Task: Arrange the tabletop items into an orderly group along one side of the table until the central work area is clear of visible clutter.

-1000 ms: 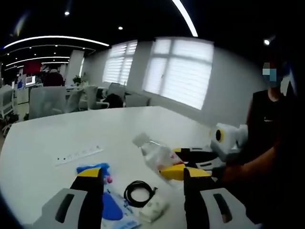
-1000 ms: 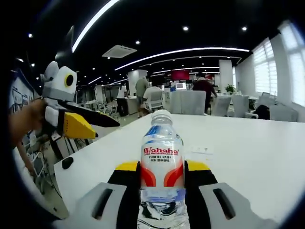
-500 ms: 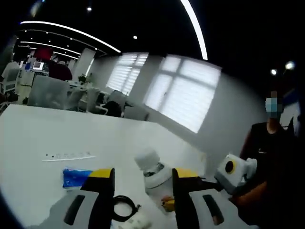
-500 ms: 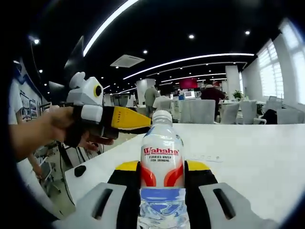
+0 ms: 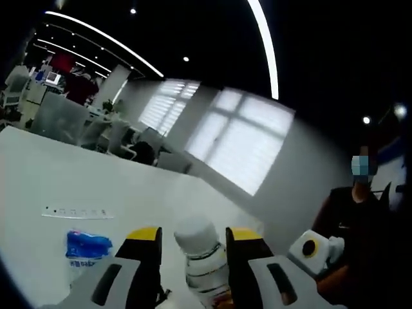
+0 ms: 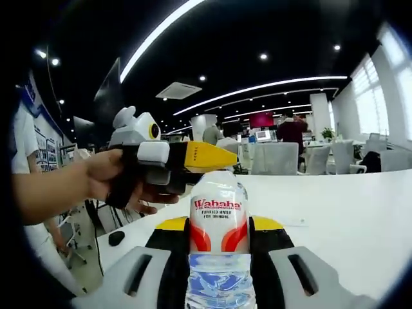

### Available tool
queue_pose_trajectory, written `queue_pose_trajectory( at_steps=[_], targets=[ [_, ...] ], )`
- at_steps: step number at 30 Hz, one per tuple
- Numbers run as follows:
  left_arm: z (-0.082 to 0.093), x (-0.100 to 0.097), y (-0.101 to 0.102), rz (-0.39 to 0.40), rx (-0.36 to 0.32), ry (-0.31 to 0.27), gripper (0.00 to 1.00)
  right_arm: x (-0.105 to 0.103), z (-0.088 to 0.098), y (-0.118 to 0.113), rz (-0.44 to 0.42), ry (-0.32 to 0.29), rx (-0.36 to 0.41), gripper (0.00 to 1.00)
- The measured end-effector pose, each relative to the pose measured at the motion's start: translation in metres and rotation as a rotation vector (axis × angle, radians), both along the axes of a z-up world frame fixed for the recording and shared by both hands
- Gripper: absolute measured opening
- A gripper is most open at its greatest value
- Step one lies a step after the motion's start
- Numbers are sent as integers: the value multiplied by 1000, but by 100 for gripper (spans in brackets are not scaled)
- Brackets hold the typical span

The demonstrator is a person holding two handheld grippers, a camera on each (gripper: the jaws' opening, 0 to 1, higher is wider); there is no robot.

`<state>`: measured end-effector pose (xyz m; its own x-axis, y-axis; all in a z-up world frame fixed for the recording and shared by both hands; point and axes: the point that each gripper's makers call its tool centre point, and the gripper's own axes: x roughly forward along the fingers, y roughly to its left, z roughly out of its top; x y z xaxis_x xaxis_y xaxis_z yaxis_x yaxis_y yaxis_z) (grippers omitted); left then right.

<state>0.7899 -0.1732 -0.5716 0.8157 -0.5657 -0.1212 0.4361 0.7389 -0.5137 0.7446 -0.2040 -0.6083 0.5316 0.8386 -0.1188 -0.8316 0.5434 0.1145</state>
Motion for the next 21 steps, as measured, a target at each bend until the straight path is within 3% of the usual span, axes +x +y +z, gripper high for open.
queue_pose_trajectory(
  at_steps=[14,21],
  targets=[
    [4,-2,-5,-6,-23,-5,30,-1,5,-1,6,-6,19,29],
    [10,1,-1,24,-170,10,23,-1,8,-2,8,-5,46,29]
  ],
)
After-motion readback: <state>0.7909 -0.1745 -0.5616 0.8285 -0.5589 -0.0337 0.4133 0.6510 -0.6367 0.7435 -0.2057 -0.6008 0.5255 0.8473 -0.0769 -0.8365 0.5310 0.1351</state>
